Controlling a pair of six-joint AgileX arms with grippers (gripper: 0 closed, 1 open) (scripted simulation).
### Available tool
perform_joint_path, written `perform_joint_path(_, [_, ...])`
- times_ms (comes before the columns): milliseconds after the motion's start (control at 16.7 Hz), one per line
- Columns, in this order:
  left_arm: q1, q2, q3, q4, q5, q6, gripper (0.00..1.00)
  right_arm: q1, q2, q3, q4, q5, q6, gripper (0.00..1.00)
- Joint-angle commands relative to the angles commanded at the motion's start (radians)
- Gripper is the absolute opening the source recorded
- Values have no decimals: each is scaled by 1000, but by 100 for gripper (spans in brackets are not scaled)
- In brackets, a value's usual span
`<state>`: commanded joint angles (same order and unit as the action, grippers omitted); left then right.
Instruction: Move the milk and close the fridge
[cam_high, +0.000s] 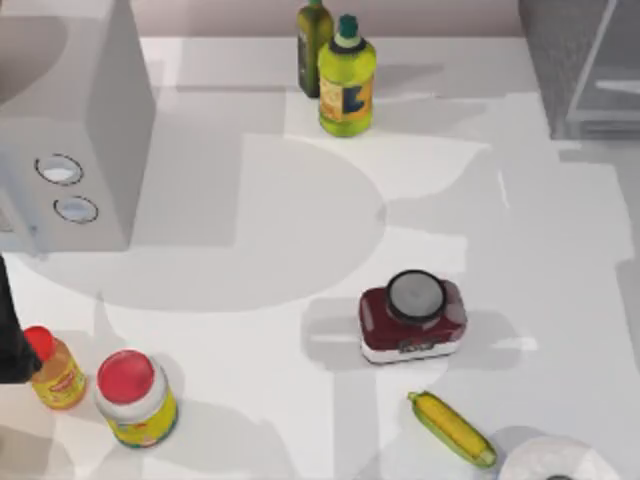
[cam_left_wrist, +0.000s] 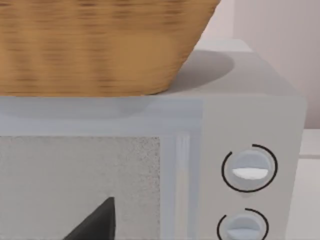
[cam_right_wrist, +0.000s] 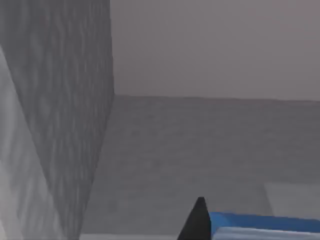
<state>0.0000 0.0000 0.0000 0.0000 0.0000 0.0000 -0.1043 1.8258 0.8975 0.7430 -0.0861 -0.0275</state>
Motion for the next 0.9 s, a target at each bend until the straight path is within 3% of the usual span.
perform_joint_path(480, [0,0,0,0,0,0,100,-100,300,449,-324,-119,-35,0])
perform_joint_path(900, [0,0,0,0,0,0,100,-106,333,504,-364,-134,-39,0])
